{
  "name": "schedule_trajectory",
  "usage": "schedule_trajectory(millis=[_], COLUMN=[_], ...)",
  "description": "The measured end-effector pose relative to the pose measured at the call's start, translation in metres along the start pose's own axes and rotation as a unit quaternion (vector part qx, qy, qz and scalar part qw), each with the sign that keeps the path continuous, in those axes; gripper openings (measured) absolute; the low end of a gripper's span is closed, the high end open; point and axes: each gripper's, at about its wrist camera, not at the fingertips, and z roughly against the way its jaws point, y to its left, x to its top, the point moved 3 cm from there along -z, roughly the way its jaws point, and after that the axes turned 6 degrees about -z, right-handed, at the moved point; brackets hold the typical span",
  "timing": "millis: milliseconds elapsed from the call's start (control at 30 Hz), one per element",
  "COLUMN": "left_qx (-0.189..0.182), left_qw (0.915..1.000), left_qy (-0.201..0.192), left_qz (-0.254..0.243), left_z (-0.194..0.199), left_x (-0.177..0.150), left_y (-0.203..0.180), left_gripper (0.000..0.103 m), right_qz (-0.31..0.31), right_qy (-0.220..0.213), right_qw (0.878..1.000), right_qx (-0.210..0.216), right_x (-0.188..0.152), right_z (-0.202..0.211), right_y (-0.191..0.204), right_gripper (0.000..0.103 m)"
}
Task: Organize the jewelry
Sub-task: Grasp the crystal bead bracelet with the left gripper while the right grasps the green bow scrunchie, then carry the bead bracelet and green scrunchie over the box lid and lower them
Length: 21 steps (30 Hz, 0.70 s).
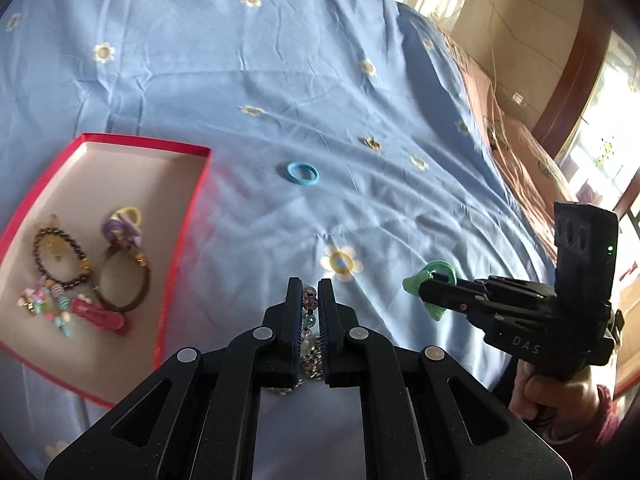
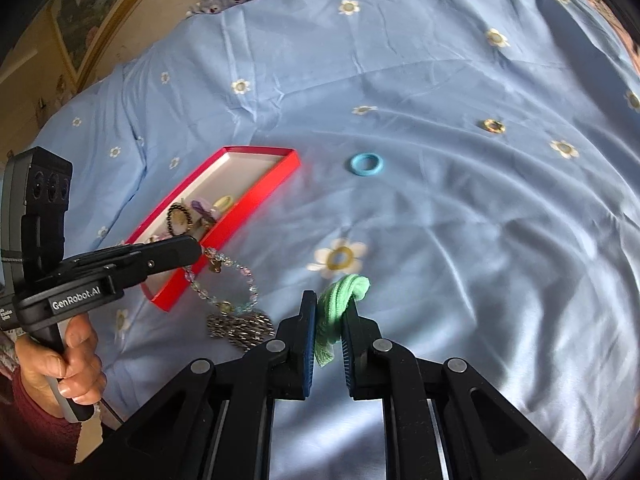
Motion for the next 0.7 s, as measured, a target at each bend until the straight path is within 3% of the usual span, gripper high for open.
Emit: schedule_trajectory(millis=[700], left_qx=[0.045], left_qw=[0.9943], left_qy=[-0.054], left_qz=[0.080], left_z=[0.065], left_x=[-0.009], left_y=[0.072], left_gripper=[0.006], right_qz=[0.058], right_qy=[0.020], right_qw=[0.996], right_qx=[0.068], right_x=[0.017], right_z=[-0.032], right_y=[0.082], right_gripper=[0.011])
